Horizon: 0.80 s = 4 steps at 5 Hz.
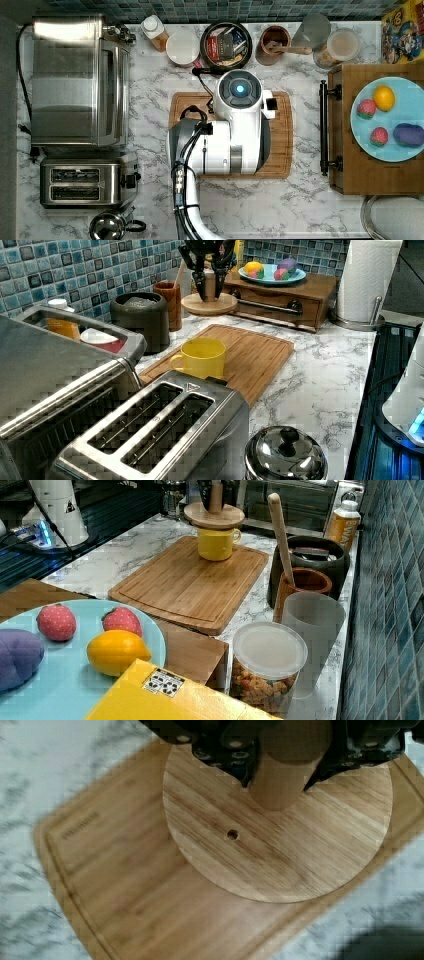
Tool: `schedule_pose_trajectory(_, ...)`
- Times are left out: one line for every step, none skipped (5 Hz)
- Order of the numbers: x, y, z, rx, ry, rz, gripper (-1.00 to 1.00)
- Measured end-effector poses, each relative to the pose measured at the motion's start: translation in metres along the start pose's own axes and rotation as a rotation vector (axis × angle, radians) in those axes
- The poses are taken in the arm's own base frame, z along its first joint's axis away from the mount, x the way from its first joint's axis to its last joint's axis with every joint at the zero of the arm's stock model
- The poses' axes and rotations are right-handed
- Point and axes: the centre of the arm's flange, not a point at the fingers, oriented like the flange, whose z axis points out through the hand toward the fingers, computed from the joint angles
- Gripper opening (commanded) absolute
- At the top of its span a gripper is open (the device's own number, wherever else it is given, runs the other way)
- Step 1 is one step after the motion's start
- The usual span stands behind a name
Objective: Put the lid on the tea container.
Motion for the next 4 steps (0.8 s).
schedule_pose_trajectory(0.0044,-0.0020,0.0080,0.112,0.036,0.046,-1.00)
schedule_pose_trajectory(0.0074,-0.0010,0.0104,0.154,0.080,0.059,-1.00)
schedule_pose_trajectory(0.0059,0.0001,0.0101,0.145,0.077,0.055,-1.00)
schedule_pose_trajectory(0.0038,0.0017,0.0096,0.076,0.038,0.029,-1.00)
